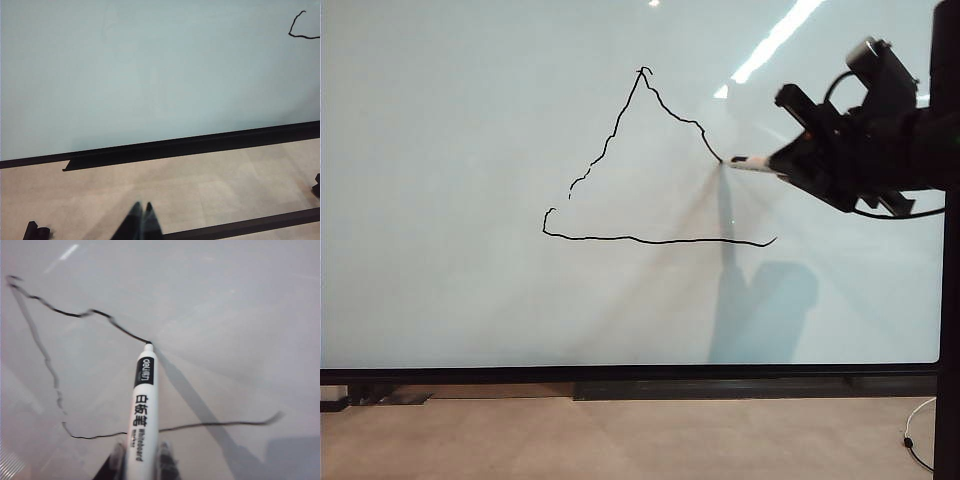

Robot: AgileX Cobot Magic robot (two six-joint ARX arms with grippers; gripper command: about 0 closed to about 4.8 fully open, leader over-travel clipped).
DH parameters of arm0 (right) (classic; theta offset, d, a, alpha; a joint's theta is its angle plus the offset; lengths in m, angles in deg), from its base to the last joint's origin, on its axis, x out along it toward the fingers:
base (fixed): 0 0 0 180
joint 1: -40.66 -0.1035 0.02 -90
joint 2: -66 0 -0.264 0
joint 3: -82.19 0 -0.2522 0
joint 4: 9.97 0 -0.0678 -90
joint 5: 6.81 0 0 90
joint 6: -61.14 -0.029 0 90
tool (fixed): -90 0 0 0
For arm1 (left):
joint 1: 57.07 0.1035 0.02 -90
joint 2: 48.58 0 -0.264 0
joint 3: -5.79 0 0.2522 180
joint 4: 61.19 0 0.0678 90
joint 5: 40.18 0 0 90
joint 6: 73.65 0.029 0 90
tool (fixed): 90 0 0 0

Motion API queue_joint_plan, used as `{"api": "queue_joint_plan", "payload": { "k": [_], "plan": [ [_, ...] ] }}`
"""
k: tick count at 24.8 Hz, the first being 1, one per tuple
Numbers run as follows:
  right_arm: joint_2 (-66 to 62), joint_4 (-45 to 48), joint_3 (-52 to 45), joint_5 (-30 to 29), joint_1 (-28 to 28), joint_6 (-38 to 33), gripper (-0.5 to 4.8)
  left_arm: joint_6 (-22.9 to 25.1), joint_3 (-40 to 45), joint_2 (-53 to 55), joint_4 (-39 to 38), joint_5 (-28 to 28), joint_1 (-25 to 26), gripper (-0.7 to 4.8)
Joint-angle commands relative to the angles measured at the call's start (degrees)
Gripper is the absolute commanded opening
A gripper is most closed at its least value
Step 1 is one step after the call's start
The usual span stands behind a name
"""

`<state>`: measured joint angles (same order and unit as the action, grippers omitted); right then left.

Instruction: Pick up the pen on the shelf to the right of the whiteboard and draw a triangle.

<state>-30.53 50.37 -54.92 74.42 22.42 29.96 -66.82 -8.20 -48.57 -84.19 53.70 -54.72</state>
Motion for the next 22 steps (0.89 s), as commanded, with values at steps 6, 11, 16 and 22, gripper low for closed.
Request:
{"api": "queue_joint_plan", "payload": {
  "k": [6, 11, 16, 22],
  "plan": [
    [0.11, 0.74, -0.28, 1.55, 1.38, 0.33, -0.06, 0.04, -0.17, 0.0, -0.15, 0.2, 0.02, -0.05],
    [0.11, 1.27, -2.21, 2.12, 1.6, 1.01, -0.06, 0.04, -0.17, 0.0, -0.15, 0.2, 0.0, -0.05],
    [0.09, 1.31, -3.06, 2.64, 1.62, 1.66, -0.06, 0.04, -0.17, 0.0, -0.15, 0.2, 0.0, -0.05],
    [0.09, 1.25, -3.93, 2.71, 1.7, 2.49, -0.06, 0.04, -0.17, 0.0, -0.15, 0.2, 0.0, -0.05]
  ]
}}
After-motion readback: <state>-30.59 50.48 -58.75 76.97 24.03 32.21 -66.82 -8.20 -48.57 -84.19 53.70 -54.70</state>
